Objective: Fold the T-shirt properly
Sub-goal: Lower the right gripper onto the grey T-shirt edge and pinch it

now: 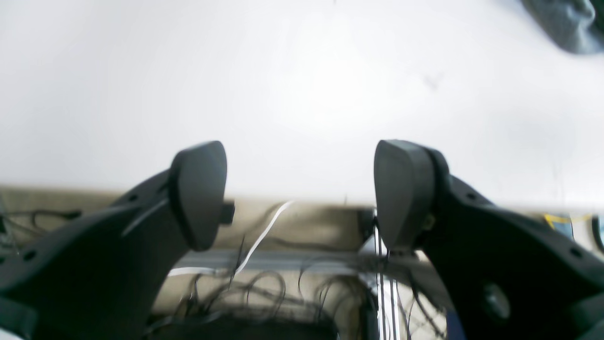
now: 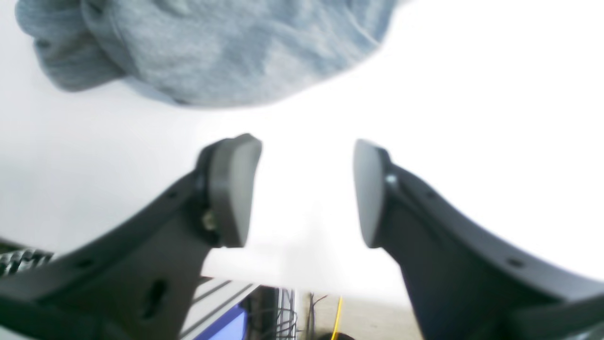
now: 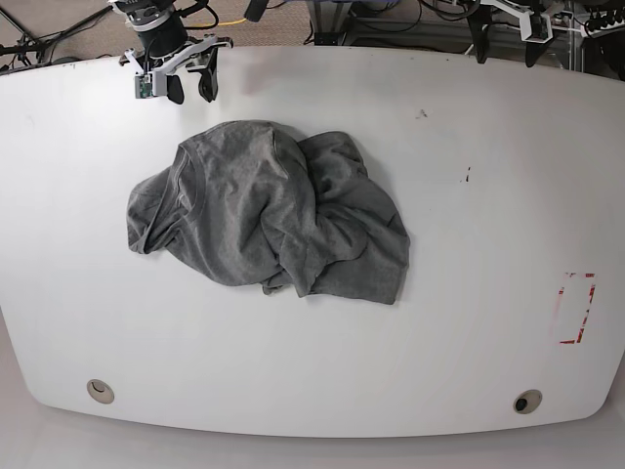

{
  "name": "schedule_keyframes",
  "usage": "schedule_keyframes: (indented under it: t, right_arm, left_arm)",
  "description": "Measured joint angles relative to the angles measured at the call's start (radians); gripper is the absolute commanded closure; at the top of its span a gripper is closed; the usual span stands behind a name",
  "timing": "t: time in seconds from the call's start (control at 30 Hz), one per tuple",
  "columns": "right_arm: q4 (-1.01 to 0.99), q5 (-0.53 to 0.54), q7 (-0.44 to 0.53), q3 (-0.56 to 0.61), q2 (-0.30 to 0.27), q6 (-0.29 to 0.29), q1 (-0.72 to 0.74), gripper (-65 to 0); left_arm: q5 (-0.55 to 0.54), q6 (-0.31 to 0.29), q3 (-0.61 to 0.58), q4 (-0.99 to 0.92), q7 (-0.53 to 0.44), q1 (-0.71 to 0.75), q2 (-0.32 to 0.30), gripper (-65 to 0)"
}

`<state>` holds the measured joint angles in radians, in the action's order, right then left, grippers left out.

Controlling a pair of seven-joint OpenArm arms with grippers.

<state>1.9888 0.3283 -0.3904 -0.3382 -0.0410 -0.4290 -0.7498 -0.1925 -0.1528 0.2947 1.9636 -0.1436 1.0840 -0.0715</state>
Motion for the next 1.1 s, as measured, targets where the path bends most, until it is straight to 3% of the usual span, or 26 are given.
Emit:
schedule_keyframes:
  t: [0.13, 0.4, 0.57, 0.77, 1.1]
  right_arm:
    - [-0.002, 0.138, -0.135, -0.016, 0.002, -0.021, 0.062, -42.2]
    - [-0.060, 0.377, -0.394, -0.185, 0.003, -0.021, 0.226, -53.0]
    - [-0.176, 0.433, -0.541, -0.281, 0.006, -0.018, 0.358, -53.1]
    - [-0.278, 0.441, -0.563, -0.310, 0.005, -0.018, 0.412, -53.1]
    - [-0.372, 0.481, -0.513, -0.276, 0.014, -0.035, 0.457, -53.1]
  left_arm:
    - [0.000, 0.000, 0.000, 0.000, -0.003, -0.037, -0.001, -44.9]
    - [0.000, 0.003, 0.000, -0.001, 0.002, -0.094, -0.001, -45.3]
    - [0.000, 0.004, 0.000, 0.000, 0.140, -0.156, -0.006, -45.1]
    - [0.000, 0.003, -0.001, 0.000, 0.170, -0.221, -0.005, -45.1]
    - [0.000, 0.000, -0.001, 0.000, 0.174, -0.284, -0.005, -45.0]
